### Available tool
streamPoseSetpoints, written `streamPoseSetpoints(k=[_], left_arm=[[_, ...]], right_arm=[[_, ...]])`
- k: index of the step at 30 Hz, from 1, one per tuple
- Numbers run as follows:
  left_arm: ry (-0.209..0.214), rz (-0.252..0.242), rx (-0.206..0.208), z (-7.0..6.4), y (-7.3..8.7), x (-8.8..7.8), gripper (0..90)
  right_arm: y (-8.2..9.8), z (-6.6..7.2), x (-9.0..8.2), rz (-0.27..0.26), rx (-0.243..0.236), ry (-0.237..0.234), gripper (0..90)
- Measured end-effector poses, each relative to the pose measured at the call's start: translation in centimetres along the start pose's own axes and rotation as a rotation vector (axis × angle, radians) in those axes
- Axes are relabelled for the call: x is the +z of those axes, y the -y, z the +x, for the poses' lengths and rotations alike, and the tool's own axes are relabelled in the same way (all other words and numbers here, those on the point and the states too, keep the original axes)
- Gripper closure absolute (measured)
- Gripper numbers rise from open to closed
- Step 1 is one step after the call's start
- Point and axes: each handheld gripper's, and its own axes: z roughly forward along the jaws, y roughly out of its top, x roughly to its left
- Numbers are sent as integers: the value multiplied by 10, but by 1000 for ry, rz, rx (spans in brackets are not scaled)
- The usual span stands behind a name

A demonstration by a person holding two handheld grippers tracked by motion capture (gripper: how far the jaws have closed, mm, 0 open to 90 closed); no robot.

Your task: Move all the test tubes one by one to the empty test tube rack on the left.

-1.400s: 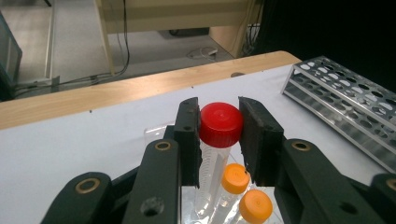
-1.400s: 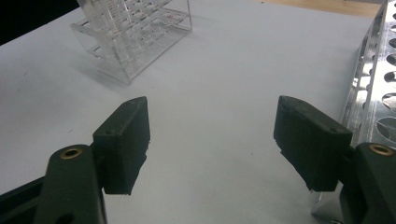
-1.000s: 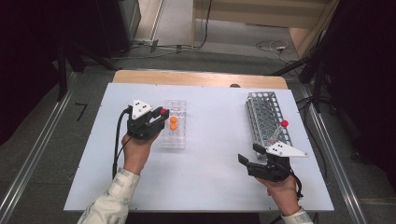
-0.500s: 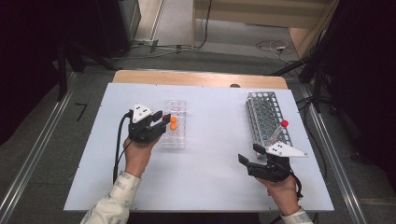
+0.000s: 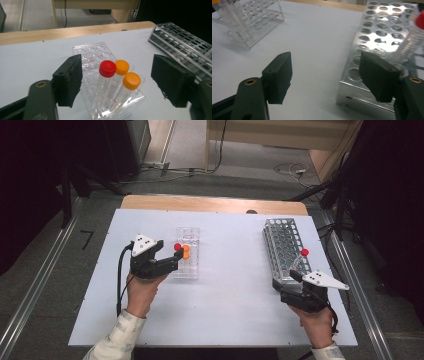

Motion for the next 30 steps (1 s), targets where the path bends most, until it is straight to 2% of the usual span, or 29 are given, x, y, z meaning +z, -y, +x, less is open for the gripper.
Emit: streamPoseSetpoints(k=[4, 6, 10, 16, 24, 30], left_arm=[[-7, 4, -2, -1, 2, -1, 200], [-7, 3, -6, 0, 2, 0, 200], [-6, -1, -5, -1, 2, 0, 201], [-5, 6, 2, -3, 3, 1, 204], [-1, 11, 2, -4, 4, 2, 212], [-1, 11, 1, -4, 4, 2, 215]], right_arm=[[-1, -16, -2, -14, 1, 100, 257], [-2, -27, -1, -16, 23, 136, 258], [-6, -43, 6, -21, 62, 180, 303], [-9, -54, 27, -1, 73, 208, 452], [-13, -62, 43, 5, 89, 230, 692], [-22, -62, 35, -26, 79, 236, 711]])
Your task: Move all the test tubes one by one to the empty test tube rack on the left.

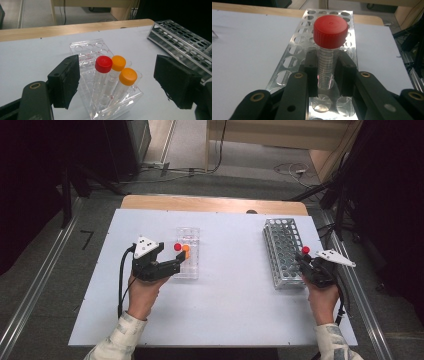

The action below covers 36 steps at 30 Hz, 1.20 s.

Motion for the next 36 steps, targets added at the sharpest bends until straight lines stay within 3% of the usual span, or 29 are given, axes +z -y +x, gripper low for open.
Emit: streamPoseSetpoints(k=[9, 15, 23, 36], left_arm=[[4, 0, 2, -1, 0, -1, 215], [11, -6, 2, -2, -1, -2, 217], [24, -8, 11, -6, -2, -4, 222], [67, -7, 36, -21, -3, -6, 222]], right_arm=[[-22, -3, -28, -63, -12, -14, 712], [-29, 8, -40, -77, -33, -59, 712], [-34, 39, -44, -75, -79, -171, 712], [-31, 102, -32, -41, -166, -334, 713]])
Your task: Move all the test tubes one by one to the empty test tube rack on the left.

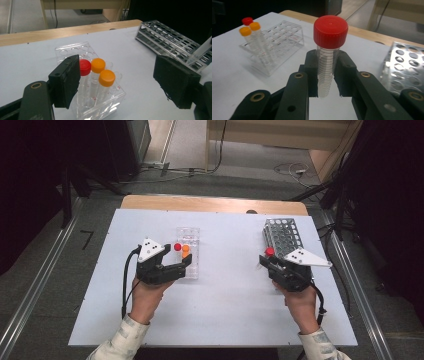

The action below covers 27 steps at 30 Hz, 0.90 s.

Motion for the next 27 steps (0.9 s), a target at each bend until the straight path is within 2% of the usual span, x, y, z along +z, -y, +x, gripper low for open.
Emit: streamPoseSetpoints(k=[10, 15, 23, 27], left_arm=[[63, 12, 33, -20, 0, 2, 165], [108, 13, 40, -29, 0, 1, 170], [166, 21, 78, -42, 1, 1, 275], [206, 41, 97, -46, 4, 4, 383]], right_arm=[[2, 42, 32, 50, -57, -108, 712], [3, 63, 45, 64, -84, -151, 713], [4, 88, 61, 84, -112, -205, 713], [4, 99, 66, 91, -125, -230, 712]])
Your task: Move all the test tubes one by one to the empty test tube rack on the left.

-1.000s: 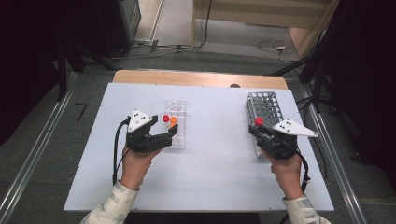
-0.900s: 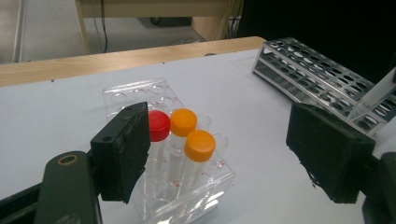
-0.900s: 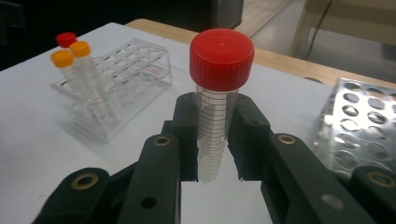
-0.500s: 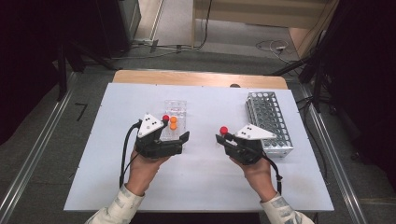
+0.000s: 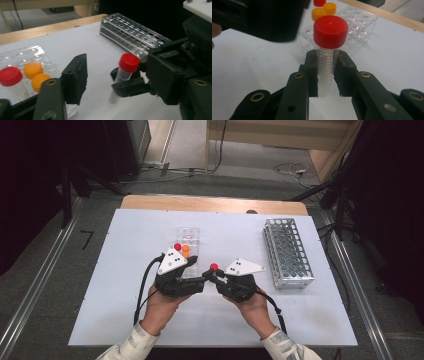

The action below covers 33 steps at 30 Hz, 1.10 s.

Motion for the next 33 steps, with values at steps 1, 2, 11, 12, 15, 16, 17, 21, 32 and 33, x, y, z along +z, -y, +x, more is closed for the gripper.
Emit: streamPoseSetpoints(k=[1, 2, 11, 12, 15, 16, 17, 21, 32, 33], left_arm=[[9, 4, 4, -1, 0, 1, 431], [13, 6, 10, -1, 1, 1, 461], [7, 23, 36, -1, 4, 3, 692], [8, 24, 35, -1, 4, 3, 696], [13, 22, 26, 1, 3, 1, 703], [13, 18, 23, 2, 2, -1, 703], [10, 18, 22, 3, 1, -2, 703], [-5, 9, 9, 9, -1, -9, 703], [-90, -59, -22, 32, -19, -42, 703], [-99, -67, -28, 34, -21, -44, 703]], right_arm=[[0, 2, 2, 0, -5, -3, 713], [-1, 5, 3, 4, -9, -9, 713], [-4, 12, 5, 0, -15, -32, 712], [-4, 12, 5, 1, -16, -33, 711], [-4, 12, 4, 2, -12, -55, 609], [-4, 12, 3, 6, -12, -61, 551], [-4, 11, 2, 9, -13, -67, 506], [0, 5, -2, 14, 5, -61, 402], [22, -27, -33, 17, 65, 9, 372], [24, -31, -37, 17, 75, 20, 372]])
